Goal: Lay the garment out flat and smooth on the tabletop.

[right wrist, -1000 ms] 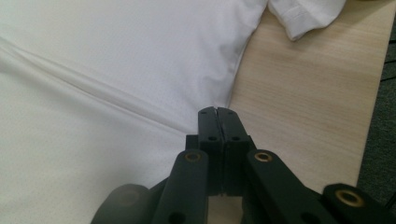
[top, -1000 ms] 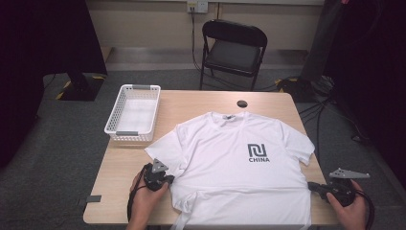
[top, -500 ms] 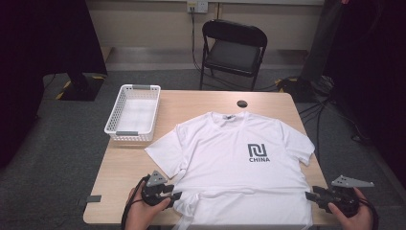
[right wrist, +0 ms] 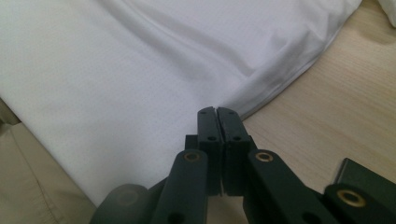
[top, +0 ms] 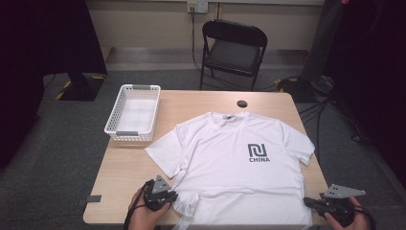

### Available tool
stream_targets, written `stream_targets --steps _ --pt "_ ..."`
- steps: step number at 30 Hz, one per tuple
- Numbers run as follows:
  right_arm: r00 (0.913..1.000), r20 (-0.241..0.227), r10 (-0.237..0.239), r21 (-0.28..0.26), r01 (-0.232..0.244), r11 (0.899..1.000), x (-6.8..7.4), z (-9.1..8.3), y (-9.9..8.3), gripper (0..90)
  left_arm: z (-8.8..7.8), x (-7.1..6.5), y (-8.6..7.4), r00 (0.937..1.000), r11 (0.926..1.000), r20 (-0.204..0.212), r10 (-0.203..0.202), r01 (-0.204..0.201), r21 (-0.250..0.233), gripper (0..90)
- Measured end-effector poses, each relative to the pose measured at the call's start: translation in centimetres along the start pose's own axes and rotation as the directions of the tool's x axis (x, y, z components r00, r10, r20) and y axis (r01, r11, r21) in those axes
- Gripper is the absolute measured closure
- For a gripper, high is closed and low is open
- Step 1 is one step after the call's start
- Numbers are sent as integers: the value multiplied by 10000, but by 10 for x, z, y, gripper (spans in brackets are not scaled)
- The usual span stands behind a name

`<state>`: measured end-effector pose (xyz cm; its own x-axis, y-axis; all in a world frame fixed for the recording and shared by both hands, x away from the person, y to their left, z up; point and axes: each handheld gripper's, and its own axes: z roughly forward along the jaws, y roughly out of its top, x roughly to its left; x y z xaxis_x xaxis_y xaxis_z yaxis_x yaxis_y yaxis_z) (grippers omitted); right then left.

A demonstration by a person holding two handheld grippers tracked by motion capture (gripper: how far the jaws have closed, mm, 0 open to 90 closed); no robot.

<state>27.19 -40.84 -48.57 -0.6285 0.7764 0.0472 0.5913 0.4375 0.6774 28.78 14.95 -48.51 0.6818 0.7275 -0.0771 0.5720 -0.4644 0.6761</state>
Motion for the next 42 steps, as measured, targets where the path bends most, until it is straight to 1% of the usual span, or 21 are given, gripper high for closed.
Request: stream_targets --steps 1,4,7,12,13,14,15,16,17,21,23,25,28,30,31,33,34,37,38,41,42 --pt "10000 27 -62 48 62 10000 -2 -2 -1 890 -1 1 0 10000 10000 -14 38 -38 20 900" --pt "9998 -176 83 -15 -83 10000 -6 -5 -5 890 -3 5 -1 9997 9999 -235 67 -64 112 900" --pt "9997 -190 135 -93 -137 9999 -9 -9 -9 889 -5 8 -1 9988 9997 -451 167 -160 165 900" --pt "9995 -283 125 -124 -129 9998 -13 -12 -12 874 -4 10 -2 9986 9996 -448 275 -273 51 900" --pt "9994 -332 59 -220 -67 9997 -13 -13 -12 774 -5 10 -2 9989 9997 -393 238 -241 -61 857" --pt "9999 -129 64 -382 -69 9992 -13 -14 -10 683 -5 9 -2 9990 9995 -414 191 -201 -237 784" --pt "10000 57 11 -523 -8 9986 -13 -16 -8 636 -6 8 -2 9989 9990 -438 157 -175 -406 684" --pt "10000 48 -10 -684 13 9977 -13 -17 -5 564 -6 6 -1 9993 9988 -386 18 -37 -488 579" --pt "10000 84 -40 -932 47 9956 -14 -17 -2 486 -6 6 -1 9995 9977 -308 -109 88 -669 510" --pt "9991 414 -53 -1332 108 9910 -19 -10 14 284 -5 3 -1 9999 9971 -134 -28 18 -760 406" --pt "9991 330 -271 -1478 317 9885 -22 -1 23 239 -3 4 -1 9999 9963 -68 136 -141 -851 346" --pt "9985 448 -310 -1435 371 9889 -25 9 31 177 -1 6 -1 9996 9944 -62 260 -265 -1025 295" --pt "9985 415 -371 -1375 424 9896 -29 24 39 148 0 10 -1 9998 9916 39 198 -191 -1280 227" --pt "9986 318 -413 -1236 449 9913 -31 33 41 136 -1 11 -1 9998 9891 161 67 -43 -1473 216" --pt "9989 279 -366 -1167 396 9924 -31 37 42 143 -1 12 -1 9998 9886 157 124 -99 -1502 209" --pt "9991 329 -259 -1127 294 9932 -32 44 42 152 -2 12 -2 9993 9896 270 257 -216 -1423 197" --pt "9993 241 -287 -993 309 9946 -32 47 42 149 -2 12 -3 9995 9899 285 158 -117 -1412 198" --pt "9988 263 -402 -803 422 9959 -32 52 41 152 0 12 -5 9989 9918 389 246 -196 -1262 210" --pt "9982 354 -492 -770 518 9957 -31 52 40 149 -1 11 -5 9990 9931 349 288 -246 -1149 212" --pt "9980 347 -534 -779 560 9954 -31 52 39 145 -6 3 -4 9970 9933 596 499 -432 -1075 229" --pt "9980 346 -526 -799 553 9953 -31 52 39 144 -8 -1 -4 9949 9922 746 672 -588 -1098 238"
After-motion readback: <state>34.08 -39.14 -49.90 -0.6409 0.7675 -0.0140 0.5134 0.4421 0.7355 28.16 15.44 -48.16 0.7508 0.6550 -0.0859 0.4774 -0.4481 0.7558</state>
